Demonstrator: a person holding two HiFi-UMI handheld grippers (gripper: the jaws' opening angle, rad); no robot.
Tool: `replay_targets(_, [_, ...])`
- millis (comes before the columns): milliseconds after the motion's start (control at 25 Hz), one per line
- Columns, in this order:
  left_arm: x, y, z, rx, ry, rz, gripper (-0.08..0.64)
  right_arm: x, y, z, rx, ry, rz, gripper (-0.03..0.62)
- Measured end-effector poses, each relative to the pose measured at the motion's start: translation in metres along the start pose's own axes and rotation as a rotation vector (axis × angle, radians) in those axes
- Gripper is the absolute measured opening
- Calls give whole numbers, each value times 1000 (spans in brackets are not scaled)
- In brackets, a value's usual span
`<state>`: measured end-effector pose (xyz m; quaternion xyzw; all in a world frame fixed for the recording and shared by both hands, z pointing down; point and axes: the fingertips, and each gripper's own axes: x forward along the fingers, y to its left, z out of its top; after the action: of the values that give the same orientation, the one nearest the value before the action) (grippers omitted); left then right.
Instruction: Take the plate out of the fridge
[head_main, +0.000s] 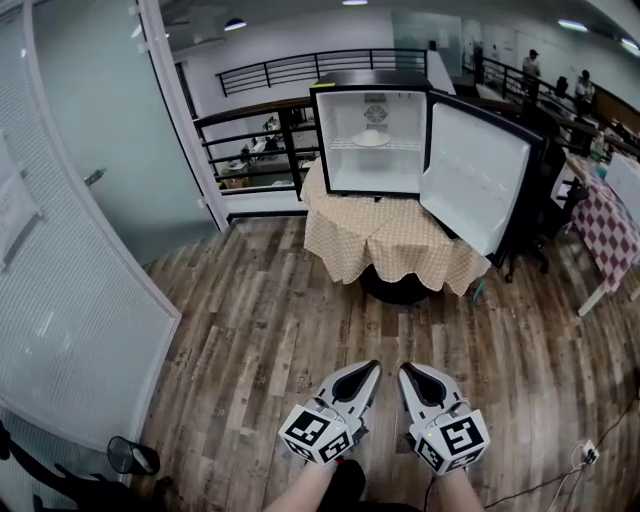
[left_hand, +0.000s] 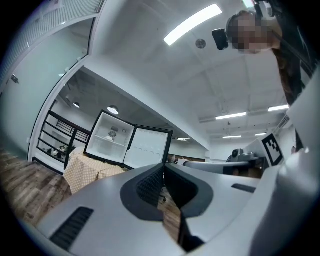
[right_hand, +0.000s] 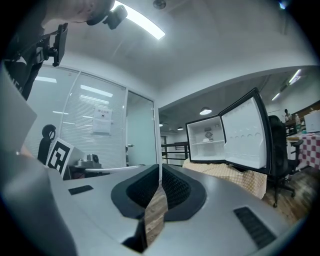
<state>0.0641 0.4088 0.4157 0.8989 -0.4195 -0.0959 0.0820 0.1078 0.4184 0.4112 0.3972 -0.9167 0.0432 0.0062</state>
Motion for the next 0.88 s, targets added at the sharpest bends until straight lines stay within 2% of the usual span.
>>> replay_targets(480, [41,82,15,-1,9,-53,15,94,-26,5,7,-7,-49,43])
replay_targets(720, [44,110,16,17,30,-68,15,123,-24,1,7,-3,-52,43])
replay_targets(880, [49,127,12,-12,35,-55,15,136,-26,-1,7,3,-41,43])
